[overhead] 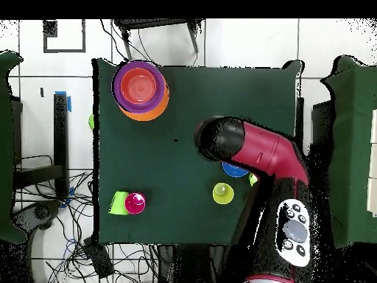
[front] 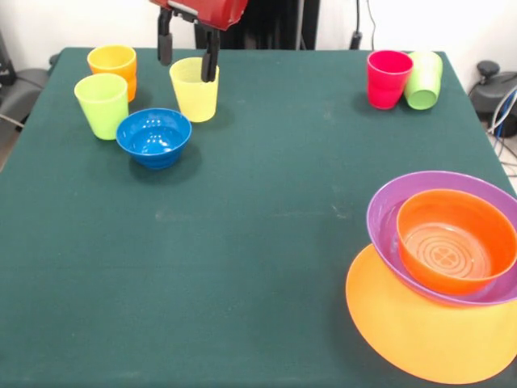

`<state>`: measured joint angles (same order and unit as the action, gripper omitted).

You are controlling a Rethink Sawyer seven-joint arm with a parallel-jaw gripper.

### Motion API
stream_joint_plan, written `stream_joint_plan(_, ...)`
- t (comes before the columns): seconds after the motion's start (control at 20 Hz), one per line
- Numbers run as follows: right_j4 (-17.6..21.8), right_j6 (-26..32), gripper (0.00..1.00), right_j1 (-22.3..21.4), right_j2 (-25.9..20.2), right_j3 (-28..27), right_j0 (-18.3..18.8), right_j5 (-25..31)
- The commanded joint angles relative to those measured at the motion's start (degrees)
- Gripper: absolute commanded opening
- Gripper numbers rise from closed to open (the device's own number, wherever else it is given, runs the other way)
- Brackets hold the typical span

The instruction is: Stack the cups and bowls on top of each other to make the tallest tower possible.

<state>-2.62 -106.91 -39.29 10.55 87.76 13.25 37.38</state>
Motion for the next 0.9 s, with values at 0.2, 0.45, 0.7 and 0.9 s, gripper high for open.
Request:
stream_joint_plan(0.2, 2.5, -5.5, 1.00, 2.1, -3.5, 8.4, 0.0, -6.5)
stream_joint_plan(0.45, 2.4, -6.0, 1.00, 2.9, -4.0, 11.1, 0.7, -10.5)
stream_joint_plan(0.7, 1.8, -4.7, 1.00, 2.9, -6.4, 13.3, 2.1, -13.9)
stream_joint_plan(0.9, 0.5, -7.0, 1.00, 3.8, -4.9, 13.4, 0.7, -11.8)
